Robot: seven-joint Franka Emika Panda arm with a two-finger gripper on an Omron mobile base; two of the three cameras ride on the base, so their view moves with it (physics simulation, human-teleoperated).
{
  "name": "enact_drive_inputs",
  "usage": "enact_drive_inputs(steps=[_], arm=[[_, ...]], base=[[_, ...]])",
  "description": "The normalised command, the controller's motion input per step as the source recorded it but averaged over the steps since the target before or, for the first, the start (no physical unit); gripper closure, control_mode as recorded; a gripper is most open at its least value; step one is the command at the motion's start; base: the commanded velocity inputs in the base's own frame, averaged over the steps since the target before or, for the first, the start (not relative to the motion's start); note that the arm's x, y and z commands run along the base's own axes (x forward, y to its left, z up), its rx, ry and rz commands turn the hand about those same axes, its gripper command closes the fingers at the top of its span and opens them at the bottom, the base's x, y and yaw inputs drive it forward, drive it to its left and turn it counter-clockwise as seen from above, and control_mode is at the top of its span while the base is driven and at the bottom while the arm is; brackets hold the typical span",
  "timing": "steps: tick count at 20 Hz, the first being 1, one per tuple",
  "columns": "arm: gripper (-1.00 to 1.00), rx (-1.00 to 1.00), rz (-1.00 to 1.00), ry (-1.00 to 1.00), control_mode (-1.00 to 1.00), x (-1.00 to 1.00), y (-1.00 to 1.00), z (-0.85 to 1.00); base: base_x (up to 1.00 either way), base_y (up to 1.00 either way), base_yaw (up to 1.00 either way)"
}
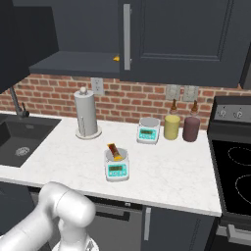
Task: Pick the bar and place it on the digital scale for weighing, and close the cabinet.
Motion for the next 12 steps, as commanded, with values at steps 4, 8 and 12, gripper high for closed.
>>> enact_drive_inputs(steps=[4,8,12], arm=[[-1.0,0.07,-0.16,0.0,-1.0,0.34,-0.28,0.41],[-1.0,0.12,-0.23,0.0,-1.0,0.39,-0.5,0.29],[-1.0,0.13,-0.25,0.0,-1.0,0.42,-0.48,0.28]], base=[[0.0,0.0,0.0],[0.0,0.0,0.0],[0.0,0.0,0.0]])
